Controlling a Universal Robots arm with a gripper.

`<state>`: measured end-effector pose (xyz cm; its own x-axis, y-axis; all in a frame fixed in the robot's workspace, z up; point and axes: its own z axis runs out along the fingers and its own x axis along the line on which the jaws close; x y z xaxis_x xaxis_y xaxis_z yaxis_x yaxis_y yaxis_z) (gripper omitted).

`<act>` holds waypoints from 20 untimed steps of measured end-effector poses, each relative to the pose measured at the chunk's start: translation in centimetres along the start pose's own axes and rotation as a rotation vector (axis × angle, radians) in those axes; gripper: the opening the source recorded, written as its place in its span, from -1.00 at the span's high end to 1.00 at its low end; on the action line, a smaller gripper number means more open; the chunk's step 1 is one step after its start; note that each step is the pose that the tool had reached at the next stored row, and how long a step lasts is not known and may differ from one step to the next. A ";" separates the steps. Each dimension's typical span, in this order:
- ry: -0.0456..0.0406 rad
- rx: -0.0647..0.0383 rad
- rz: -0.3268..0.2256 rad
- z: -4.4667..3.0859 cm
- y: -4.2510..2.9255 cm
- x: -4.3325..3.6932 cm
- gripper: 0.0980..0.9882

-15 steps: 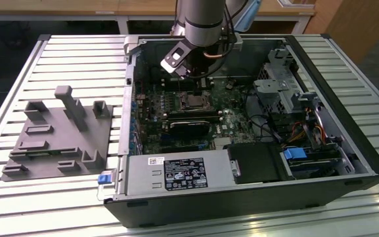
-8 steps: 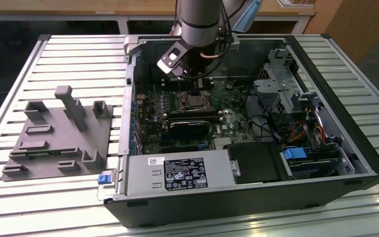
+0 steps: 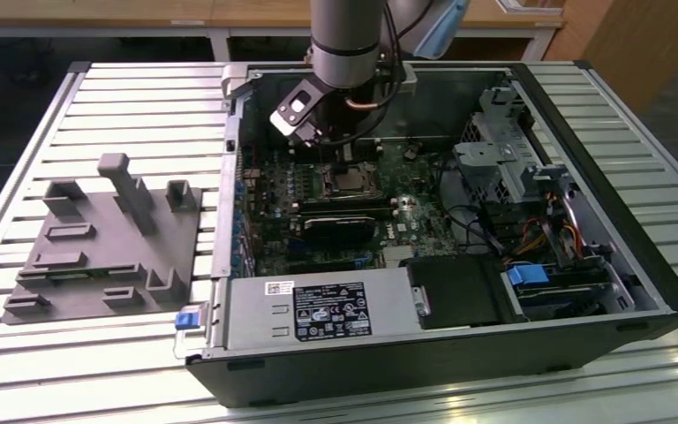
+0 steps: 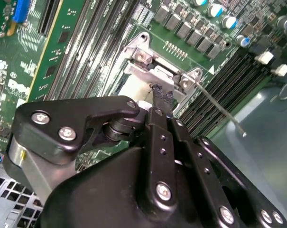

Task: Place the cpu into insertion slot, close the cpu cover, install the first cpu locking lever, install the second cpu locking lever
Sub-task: 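Close the cpu cover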

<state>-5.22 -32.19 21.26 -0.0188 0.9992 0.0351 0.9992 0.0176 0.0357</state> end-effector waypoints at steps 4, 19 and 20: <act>0.0000 0.000 0.000 0.54 -0.34 -0.01 0.98; 0.0002 0.000 0.000 0.72 -0.10 -0.02 0.98; 0.0003 0.000 0.000 0.48 -0.09 -0.01 0.98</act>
<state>-5.30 -32.18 20.77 -0.0188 0.9992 0.0354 0.9992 0.0175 0.0358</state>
